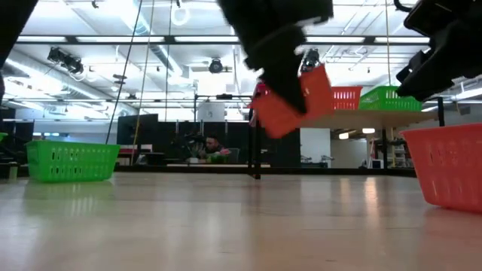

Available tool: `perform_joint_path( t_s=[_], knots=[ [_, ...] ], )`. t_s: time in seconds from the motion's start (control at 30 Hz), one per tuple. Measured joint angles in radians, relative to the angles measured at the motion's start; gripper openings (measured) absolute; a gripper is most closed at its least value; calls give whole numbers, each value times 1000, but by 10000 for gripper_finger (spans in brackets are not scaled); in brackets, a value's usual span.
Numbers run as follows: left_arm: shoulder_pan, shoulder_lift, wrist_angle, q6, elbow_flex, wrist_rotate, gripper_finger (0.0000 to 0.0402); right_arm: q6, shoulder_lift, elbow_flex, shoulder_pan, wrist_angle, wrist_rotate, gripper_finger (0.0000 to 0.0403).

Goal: Stack baskets on shelf by color
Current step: Stack the left orange bin on top of the orange bin on the shelf

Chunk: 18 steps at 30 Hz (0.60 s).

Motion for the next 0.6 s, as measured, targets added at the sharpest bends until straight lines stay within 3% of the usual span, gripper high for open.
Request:
perform_joint_path(
  t_s=[0.33, 0.6],
  knots=[
    [114, -122, 362, 304, 0, 14, 5, 56, -56, 2, -1, -49, 38, 90],
    [250, -138, 682, 432, -1, 129, 6, 66, -69, 2, 5, -43, 35, 90]
  ],
)
